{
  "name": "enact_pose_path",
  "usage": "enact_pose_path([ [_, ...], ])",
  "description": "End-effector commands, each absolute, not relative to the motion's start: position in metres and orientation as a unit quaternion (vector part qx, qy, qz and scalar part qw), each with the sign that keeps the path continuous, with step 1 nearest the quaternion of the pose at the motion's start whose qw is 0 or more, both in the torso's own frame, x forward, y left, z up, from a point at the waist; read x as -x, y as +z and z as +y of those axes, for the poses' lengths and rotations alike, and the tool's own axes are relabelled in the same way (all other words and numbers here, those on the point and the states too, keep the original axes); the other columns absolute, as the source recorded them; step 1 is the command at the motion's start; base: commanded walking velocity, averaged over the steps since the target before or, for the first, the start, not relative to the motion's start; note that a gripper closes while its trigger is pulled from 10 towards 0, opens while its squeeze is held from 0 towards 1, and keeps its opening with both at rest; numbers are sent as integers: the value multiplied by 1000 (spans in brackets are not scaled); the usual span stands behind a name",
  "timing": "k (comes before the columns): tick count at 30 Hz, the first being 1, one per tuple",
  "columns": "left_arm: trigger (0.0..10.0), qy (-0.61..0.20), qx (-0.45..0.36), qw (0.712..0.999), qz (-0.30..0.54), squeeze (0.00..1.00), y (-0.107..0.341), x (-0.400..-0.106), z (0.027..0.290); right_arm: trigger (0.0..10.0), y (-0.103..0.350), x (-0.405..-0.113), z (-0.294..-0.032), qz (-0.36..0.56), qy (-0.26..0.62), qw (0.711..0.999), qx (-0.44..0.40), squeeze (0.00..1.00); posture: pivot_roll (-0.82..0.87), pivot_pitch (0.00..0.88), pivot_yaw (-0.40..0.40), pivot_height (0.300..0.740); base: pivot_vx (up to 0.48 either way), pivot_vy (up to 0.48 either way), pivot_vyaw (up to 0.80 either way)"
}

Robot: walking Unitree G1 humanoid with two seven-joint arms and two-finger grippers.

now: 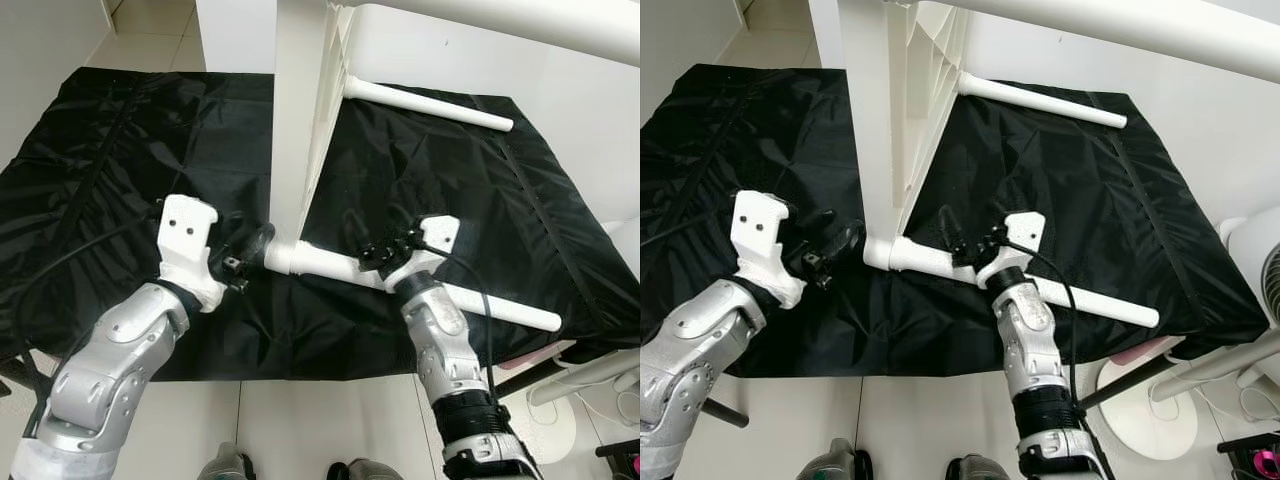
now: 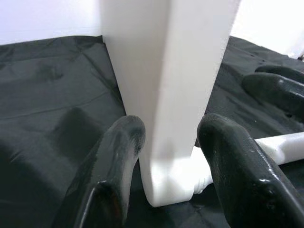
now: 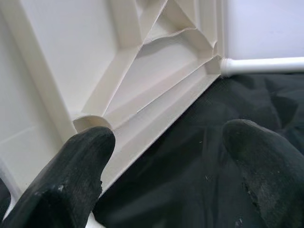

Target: Building children table

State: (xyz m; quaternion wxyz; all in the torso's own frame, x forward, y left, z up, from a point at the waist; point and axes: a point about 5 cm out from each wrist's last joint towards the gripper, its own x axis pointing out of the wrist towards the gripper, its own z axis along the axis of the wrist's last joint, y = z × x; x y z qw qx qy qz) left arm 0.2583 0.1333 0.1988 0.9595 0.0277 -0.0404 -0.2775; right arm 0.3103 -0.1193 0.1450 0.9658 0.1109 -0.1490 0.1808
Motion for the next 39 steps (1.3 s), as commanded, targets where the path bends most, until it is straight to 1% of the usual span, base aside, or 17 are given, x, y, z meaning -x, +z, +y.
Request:
enact_pose_path([
  [1,10000,-316,-38,948,-32,0,195,-258,127,10000,144,-309,-125,-145,170,968,-115,0,27,81,-53,740,0,0,0],
  [2,10000,-298,-35,954,-27,0,194,-261,127,10000,145,-308,-127,-146,167,969,-113,0,27,81,-53,740,0,0,0],
  [6,10000,-296,-37,954,-31,0,195,-261,125,10000,145,-308,-131,-145,162,970,-112,0,25,80,-55,740,0,0,0],
  [7,10000,-300,-26,953,-32,0,197,-260,123,10000,144,-307,-134,-144,159,971,-110,0,25,80,-55,740,0,0,0],
  [8,10000,-308,-21,950,-39,1000,199,-259,121,10000,144,-307,-136,-142,156,971,-108,0,24,78,-56,740,0,0,0],
  [10,10000,-308,-21,950,-39,1000,199,-259,121,10000,144,-307,-136,-142,156,971,-108,0,24,78,-56,740,0,0,0],
  [12,10000,-325,-23,944,-44,1000,203,-255,118,10000,142,-304,-142,-136,150,974,-100,0,24,71,-56,740,0,0,0],
  [19,10000,-327,-28,943,-50,1000,205,-253,116,10000,140,-303,-147,-131,145,976,-94,0,24,65,-61,740,0,0,0],
  [25,10000,-310,-32,948,-65,1000,210,-257,111,10000,138,-302,-153,-123,138,979,-86,0,25,56,-69,740,0,0,0],
  [32,10000,-267,-22,960,-86,1000,219,-269,101,10000,139,-305,-156,-122,130,980,-84,0,21,35,-70,740,0,0,0],
  [33,10000,-253,-31,963,-90,784,221,-273,99,10000,141,-306,-156,-125,128,980,-84,0,20,33,-69,740,0,0,0],
  [34,10000,-244,-39,965,-92,322,222,-275,98,10000,142,-307,-156,-128,127,980,-84,0,20,33,-69,740,0,0,0],
  [35,10000,-244,-39,965,-92,322,222,-275,98,10000,142,-307,-156,-128,127,980,-84,0,20,33,-69,740,0,0,0],
  [36,10000,-235,-45,966,-97,0,224,-278,97,10000,143,-308,-157,-130,123,980,-84,0,19,31,-66,740,0,0,0],
  [39,10000,-220,-40,969,-107,0,231,-285,97,10000,144,-309,-158,-131,118,981,-83,0,17,39,-62,740,0,0,0],
])
